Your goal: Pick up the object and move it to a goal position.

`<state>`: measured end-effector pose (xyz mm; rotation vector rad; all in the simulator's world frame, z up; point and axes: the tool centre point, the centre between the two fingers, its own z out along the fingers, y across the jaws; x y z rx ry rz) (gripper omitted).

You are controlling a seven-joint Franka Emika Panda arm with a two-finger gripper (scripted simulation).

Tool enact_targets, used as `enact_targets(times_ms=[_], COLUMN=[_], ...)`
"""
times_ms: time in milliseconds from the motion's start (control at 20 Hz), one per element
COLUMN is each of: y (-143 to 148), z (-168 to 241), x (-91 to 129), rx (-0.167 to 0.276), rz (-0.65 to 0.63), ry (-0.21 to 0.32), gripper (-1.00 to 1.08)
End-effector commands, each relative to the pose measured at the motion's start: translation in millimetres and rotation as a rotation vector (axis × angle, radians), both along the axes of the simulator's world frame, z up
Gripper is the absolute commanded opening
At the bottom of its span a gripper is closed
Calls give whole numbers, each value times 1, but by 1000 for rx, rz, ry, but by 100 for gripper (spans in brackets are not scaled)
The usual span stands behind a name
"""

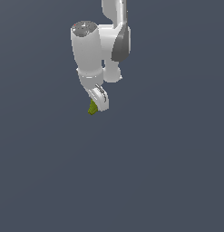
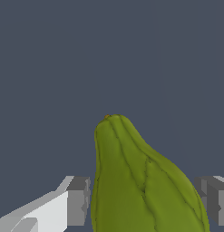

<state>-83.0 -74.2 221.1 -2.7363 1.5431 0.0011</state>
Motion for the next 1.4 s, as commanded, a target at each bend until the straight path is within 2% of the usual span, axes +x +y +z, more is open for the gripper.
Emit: enact_targets(times_ms=[0, 800, 1350], y=[-10, -71, -100], z=[26, 182, 256], x=[2, 17, 28], rx=[0, -1, -1], rz=[0, 1, 2], ry=[-1, -1, -1], gripper=[-100, -100, -100])
